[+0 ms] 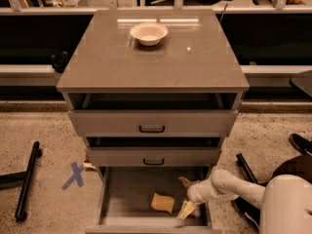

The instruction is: Pick sponge from bottom drawer and place on counter

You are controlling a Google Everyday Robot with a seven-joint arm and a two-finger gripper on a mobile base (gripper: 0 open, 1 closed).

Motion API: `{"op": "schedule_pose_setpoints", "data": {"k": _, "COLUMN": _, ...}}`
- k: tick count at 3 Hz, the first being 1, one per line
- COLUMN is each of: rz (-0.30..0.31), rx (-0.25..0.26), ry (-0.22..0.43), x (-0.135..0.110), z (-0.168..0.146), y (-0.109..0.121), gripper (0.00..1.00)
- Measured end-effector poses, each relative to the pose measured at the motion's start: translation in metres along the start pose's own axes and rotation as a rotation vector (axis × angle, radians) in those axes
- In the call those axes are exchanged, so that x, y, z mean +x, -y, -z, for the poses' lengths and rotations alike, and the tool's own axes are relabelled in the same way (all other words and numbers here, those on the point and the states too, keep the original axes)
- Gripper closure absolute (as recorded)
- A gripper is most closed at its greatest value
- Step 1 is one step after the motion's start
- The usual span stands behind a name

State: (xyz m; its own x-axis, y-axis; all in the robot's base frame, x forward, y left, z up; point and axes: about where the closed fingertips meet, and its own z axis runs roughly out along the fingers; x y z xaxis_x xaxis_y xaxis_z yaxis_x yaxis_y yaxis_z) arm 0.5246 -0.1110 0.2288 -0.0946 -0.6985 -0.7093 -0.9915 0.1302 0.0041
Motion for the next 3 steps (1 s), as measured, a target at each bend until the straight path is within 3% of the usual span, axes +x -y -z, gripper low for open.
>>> {"op": "schedule_pose_setpoints", "data": {"k": 2, "rz": 0.012, "rx": -0.002, "ry": 0.002, "x": 0.004, "z": -0.036, "y": 0.012, "gripper": 0.0}}
{"op": "schedule_pose_setpoints", "data": {"k": 3, "rz": 0.005, "rx": -0.005, "ry": 0.003, "x": 0.009, "z": -0.073, "y": 0.02, "gripper": 0.0}}
